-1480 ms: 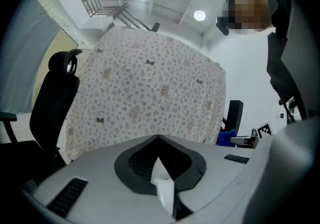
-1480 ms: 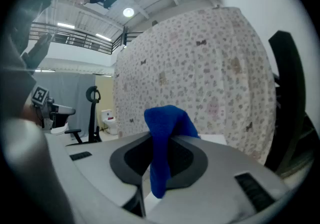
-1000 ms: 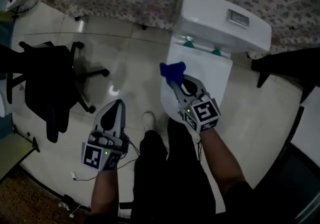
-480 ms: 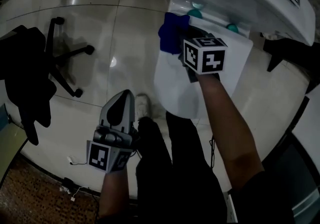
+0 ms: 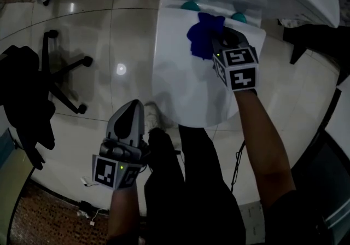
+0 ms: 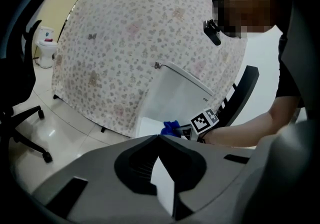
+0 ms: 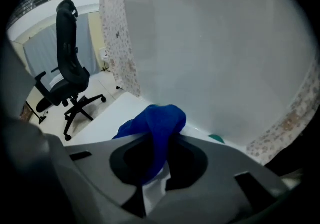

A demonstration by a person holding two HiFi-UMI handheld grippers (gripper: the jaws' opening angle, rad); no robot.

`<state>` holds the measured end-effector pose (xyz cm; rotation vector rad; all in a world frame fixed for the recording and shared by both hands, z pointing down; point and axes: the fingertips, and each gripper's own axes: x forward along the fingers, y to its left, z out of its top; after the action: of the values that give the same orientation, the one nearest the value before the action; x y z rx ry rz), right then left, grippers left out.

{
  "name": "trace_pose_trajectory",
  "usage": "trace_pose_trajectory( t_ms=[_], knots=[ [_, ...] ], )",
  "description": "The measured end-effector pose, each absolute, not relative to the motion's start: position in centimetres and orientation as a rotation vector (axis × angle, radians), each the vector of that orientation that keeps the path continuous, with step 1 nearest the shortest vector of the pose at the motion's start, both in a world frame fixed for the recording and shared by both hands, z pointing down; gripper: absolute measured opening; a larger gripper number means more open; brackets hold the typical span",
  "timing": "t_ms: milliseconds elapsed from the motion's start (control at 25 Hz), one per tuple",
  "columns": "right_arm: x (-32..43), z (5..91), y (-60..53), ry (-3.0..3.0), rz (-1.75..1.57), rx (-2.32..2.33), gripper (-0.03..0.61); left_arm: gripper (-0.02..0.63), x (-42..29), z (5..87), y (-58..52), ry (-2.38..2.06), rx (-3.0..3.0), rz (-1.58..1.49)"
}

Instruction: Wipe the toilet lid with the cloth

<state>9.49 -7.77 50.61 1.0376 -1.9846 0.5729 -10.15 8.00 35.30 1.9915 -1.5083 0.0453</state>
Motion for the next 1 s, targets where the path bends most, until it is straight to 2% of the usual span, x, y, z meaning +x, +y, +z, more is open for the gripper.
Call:
trace_pose_trajectory(
  t_ms=[560,840,1000],
  knots=[
    [26.7,51.0,-6.5,-1.738,0.506,1.302,0.055,-0.012,-5.7,37.5,9.1,-1.351,2.027,0.121],
    [28.2,51.1,-6.5,-1.679,0.437,1.299,0.055,-0.011,-4.9,37.6,9.3,-1.334,2.038,0.118],
    [25.3,49.1,-6.3,-1.786,0.456,1.323,0.055,-0.011,-6.2,37.5,9.3,-1.376,2.019,0.119]
  ],
)
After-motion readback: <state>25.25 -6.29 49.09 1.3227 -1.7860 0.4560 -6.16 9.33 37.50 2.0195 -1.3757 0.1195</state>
